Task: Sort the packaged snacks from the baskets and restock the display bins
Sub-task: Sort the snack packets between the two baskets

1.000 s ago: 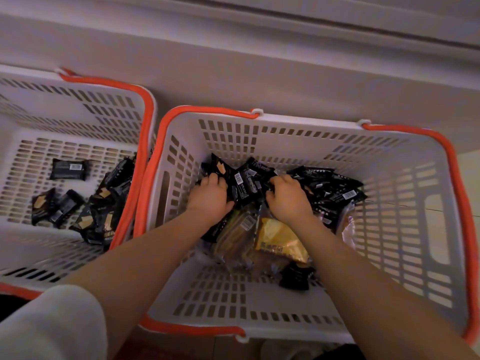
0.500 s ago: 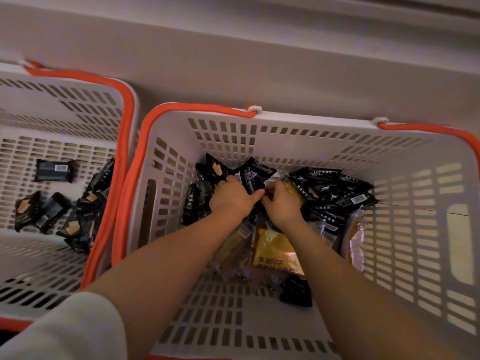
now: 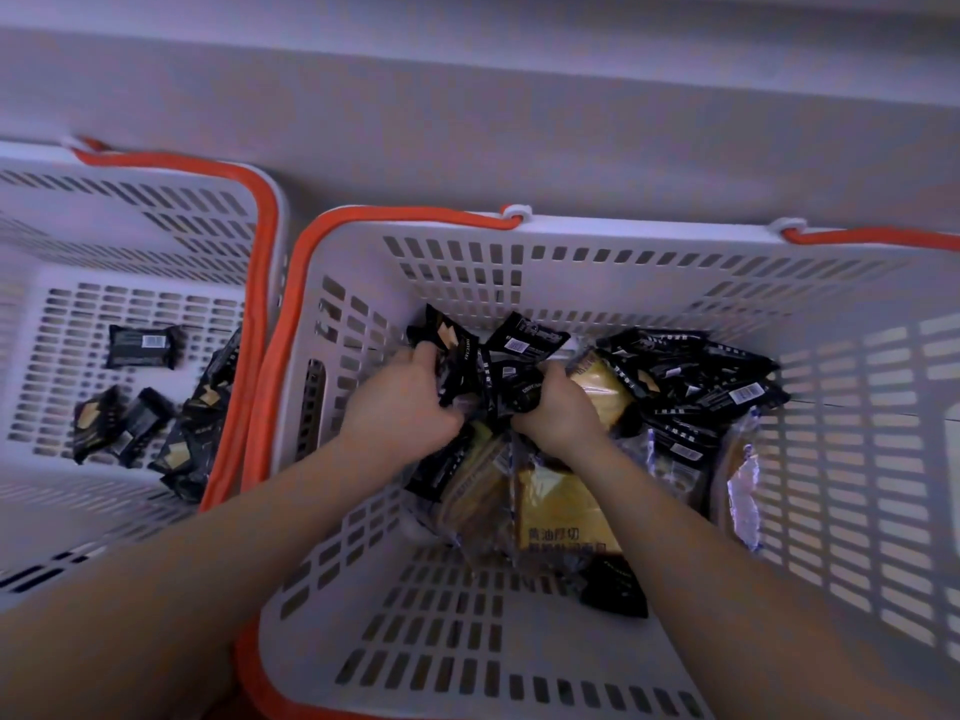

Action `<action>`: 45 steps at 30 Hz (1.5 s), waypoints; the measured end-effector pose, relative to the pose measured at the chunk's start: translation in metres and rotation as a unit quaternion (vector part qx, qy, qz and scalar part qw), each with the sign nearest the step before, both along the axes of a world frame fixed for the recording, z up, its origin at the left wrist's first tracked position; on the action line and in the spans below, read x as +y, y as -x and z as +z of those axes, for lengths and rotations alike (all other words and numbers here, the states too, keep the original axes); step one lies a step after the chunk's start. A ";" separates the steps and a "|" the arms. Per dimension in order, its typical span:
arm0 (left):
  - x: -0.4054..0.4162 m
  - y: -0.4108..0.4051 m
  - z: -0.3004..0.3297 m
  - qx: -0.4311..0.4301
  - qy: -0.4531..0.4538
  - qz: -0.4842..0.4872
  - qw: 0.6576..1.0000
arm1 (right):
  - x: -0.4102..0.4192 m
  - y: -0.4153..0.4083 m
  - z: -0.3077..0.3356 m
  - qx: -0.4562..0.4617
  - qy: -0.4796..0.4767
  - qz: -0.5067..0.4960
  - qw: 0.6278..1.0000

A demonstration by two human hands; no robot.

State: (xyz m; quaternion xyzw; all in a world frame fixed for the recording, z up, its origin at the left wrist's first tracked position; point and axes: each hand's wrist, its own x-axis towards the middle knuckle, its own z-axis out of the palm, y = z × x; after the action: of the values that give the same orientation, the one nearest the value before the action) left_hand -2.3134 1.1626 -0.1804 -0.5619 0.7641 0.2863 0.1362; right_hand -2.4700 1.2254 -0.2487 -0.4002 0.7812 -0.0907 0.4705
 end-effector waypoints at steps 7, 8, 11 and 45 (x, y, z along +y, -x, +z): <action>0.013 -0.009 -0.016 -0.176 0.066 -0.181 0.965 | -0.017 0.015 0.000 0.164 0.119 0.053 0.978; 0.013 -0.008 -0.018 -0.180 0.070 -0.189 0.963 | -0.016 0.015 -0.001 0.151 0.112 0.057 0.981; 0.012 -0.005 -0.024 -0.190 0.072 -0.197 0.959 | -0.009 0.008 -0.007 0.098 0.114 0.030 0.988; 0.029 -0.006 0.007 -0.099 0.112 -0.091 0.985 | 0.031 0.007 0.082 -0.116 0.095 -0.216 0.965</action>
State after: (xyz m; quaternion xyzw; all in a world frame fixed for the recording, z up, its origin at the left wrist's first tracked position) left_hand -2.3077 1.1919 -0.1737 -0.5271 0.8222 0.1281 0.1726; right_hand -2.4768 1.2564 -0.1667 -0.2518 0.7772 -0.3096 0.4866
